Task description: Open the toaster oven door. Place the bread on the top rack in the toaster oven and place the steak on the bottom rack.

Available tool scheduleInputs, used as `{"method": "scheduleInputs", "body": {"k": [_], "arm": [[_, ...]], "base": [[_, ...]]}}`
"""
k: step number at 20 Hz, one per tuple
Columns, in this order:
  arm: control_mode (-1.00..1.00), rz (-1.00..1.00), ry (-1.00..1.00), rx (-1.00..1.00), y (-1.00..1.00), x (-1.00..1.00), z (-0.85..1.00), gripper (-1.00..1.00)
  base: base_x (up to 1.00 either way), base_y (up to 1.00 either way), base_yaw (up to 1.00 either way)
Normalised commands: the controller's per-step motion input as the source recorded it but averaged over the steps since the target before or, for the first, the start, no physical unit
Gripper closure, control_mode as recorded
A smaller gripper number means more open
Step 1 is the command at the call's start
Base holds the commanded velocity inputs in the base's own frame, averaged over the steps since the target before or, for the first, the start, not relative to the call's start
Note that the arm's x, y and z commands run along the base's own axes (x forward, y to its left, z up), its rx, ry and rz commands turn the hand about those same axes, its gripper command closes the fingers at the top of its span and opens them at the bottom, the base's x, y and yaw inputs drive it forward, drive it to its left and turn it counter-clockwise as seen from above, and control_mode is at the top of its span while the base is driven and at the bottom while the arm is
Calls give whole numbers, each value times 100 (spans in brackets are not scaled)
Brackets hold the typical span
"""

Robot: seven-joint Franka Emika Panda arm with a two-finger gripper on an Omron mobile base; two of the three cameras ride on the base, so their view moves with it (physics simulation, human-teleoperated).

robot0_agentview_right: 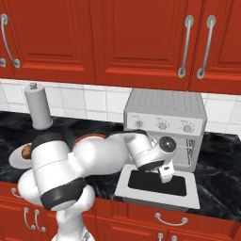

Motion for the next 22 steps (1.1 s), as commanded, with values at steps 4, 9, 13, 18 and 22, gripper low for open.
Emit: {"method": "scheduleInputs", "body": {"k": [4, 9, 13, 18, 22], "arm": [[-100, 0, 12, -3, -4, -72, -94, 100], [-100, 0, 11, -2, -4, -72, -94, 100], [-100, 0, 10, -3, -4, -75, -94, 100], [-100, 0, 6, -3, -2, -82, -94, 100], [-100, 0, 3, -1, -1, -87, -94, 100]], "base": [[0, 0, 0], [0, 0, 0], [0, 0, 0], [0, 0, 0], [0, 0, 0]]}}
